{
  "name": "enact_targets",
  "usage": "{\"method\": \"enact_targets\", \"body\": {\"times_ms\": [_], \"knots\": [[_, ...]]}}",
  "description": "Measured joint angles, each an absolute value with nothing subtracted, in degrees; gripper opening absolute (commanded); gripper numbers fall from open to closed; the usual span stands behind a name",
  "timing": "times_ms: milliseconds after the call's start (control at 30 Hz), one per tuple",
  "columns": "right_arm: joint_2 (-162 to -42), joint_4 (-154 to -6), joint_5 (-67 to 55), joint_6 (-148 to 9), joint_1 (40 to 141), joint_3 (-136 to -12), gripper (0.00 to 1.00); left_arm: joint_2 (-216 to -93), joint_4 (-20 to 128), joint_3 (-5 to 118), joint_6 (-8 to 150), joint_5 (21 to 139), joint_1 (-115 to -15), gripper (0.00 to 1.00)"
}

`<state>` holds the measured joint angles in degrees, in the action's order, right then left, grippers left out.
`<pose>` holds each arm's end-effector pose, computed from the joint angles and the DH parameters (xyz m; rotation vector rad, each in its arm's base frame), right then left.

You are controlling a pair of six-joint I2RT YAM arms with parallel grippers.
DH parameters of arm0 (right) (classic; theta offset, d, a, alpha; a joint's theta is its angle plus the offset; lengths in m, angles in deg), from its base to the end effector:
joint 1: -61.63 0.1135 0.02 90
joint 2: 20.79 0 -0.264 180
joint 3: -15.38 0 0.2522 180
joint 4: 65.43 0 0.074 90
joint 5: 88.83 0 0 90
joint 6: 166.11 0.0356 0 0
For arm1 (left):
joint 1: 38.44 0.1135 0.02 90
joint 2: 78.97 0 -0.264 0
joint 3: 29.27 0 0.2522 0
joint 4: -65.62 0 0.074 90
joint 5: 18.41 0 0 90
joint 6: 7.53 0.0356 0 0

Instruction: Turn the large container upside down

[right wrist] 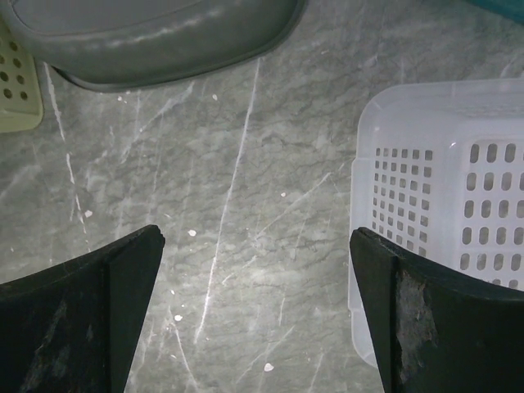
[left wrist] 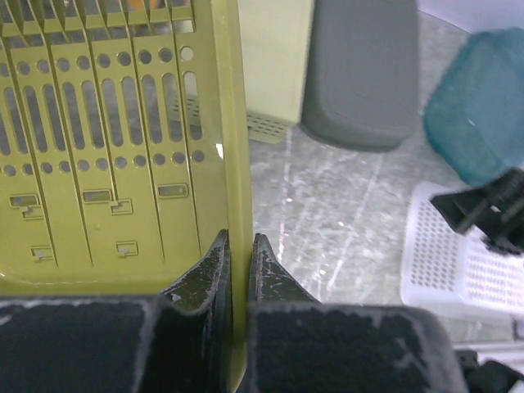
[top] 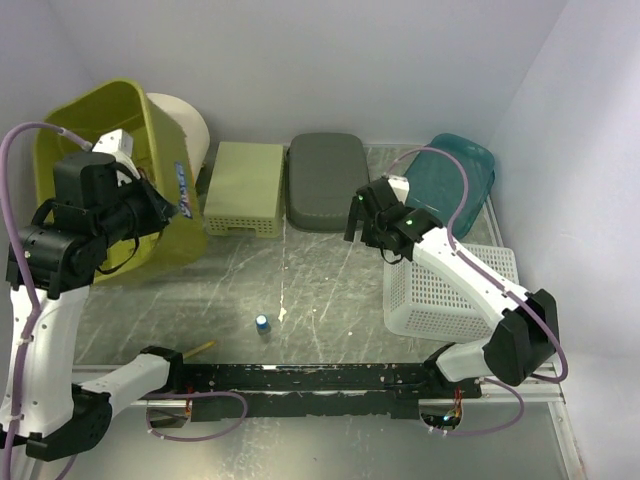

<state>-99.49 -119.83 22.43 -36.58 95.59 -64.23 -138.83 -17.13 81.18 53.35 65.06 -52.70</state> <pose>0.2429 0.1481 0.2902 0.2668 2.4058 0.1134 0.1368 -0.0306 0.4784 -0.3443 2.1175 -0.3242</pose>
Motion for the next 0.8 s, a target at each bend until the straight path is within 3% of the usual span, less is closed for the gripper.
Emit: {"method": "enact_targets", "body": {"times_ms": [367, 600, 800], "knots": [[-97.3, -122.1, 26.4, -38.2, 93.0, -68.8, 1.0, -139.4, -12.5, 79.9, 53.6, 92.5, -52.7, 0.07], [-92.9, -123.9, 30.0, -39.2, 90.6, -71.4, 1.0, -135.9, 3.7, 73.4, 47.3, 108.2, -52.7, 0.07], [-91.2, -125.8, 34.3, -39.8, 88.9, -73.4, 1.0, -131.7, 27.0, 59.2, 33.7, 119.7, -52.7, 0.07]]}}
